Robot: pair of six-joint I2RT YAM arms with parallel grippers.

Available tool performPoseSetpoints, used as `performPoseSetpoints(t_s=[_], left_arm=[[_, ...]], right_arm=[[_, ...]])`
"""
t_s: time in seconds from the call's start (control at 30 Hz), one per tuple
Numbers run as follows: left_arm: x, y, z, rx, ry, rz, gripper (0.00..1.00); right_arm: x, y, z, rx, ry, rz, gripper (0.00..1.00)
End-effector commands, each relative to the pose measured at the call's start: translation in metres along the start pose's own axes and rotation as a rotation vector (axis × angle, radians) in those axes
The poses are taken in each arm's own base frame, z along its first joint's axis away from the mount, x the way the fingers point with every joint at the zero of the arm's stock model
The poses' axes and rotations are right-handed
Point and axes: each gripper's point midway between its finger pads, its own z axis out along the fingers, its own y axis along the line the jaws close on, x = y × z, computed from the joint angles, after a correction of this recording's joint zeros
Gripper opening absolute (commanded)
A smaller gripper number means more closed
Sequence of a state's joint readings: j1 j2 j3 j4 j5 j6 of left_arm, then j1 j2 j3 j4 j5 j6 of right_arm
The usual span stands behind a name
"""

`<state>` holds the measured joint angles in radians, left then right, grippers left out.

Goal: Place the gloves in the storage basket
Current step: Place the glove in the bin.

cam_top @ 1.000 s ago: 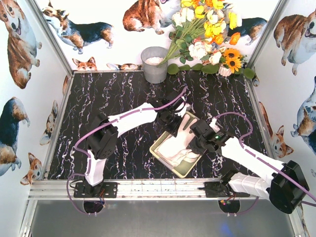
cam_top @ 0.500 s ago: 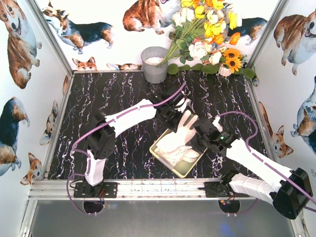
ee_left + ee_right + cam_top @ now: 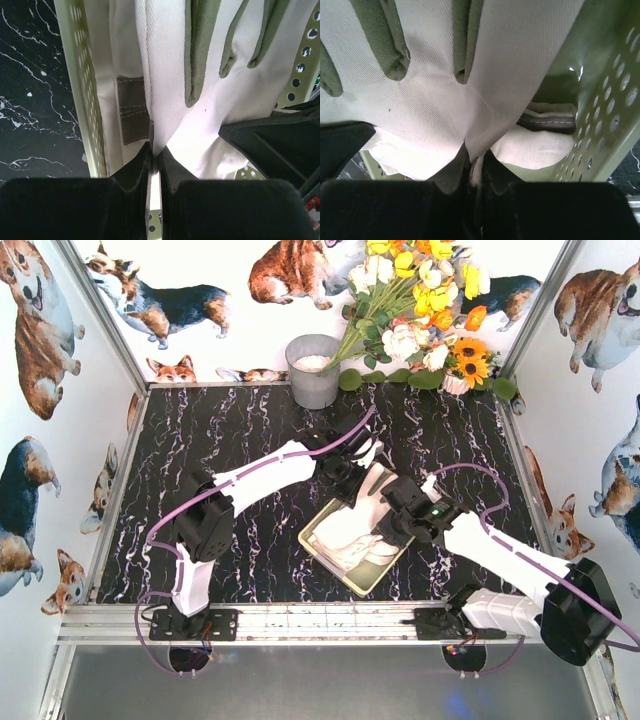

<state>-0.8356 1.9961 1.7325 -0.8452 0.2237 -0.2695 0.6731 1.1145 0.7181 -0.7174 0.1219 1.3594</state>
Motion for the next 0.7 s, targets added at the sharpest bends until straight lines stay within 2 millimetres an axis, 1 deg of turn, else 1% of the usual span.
performPoseSetpoints(t_s=[0.0,0.13,0.27,0.37,0.43,0.47,0.57,0.67], left_arm=[[-0.007,0.013,0.011,-0.01,-0.029,0.007,0.0],[0.0,0.023,0.024,-0.042,0.006,0.019,0.0],[0.004,0.025,0.03,-0.045,0.022,0.02,0.01],[-0.001,0.026,0.025,-0.056,0.003,0.023,0.13],[-0.006,0.026,0.018,-0.064,-0.017,0.024,0.25],[-0.008,0.025,0.015,-0.067,-0.029,0.024,0.29],[-0.013,0.024,0.003,-0.072,-0.06,0.018,0.38],[-0.016,0.021,-0.006,-0.065,-0.09,0.011,0.39]], right_arm=[[-0.002,-0.001,0.008,0.02,-0.015,-0.028,0.0],[0.0,-0.007,0.016,0.07,-0.003,-0.046,0.0],[0.004,-0.013,0.019,0.116,0.013,-0.064,0.0],[0.005,-0.017,0.021,0.132,0.016,-0.065,0.0],[0.005,-0.017,0.023,0.131,0.019,-0.063,0.0],[0.005,-0.016,0.023,0.129,0.019,-0.063,0.0],[0.005,-0.015,0.023,0.127,0.02,-0.063,0.0],[0.005,-0.014,0.023,0.126,0.021,-0.066,0.0]])
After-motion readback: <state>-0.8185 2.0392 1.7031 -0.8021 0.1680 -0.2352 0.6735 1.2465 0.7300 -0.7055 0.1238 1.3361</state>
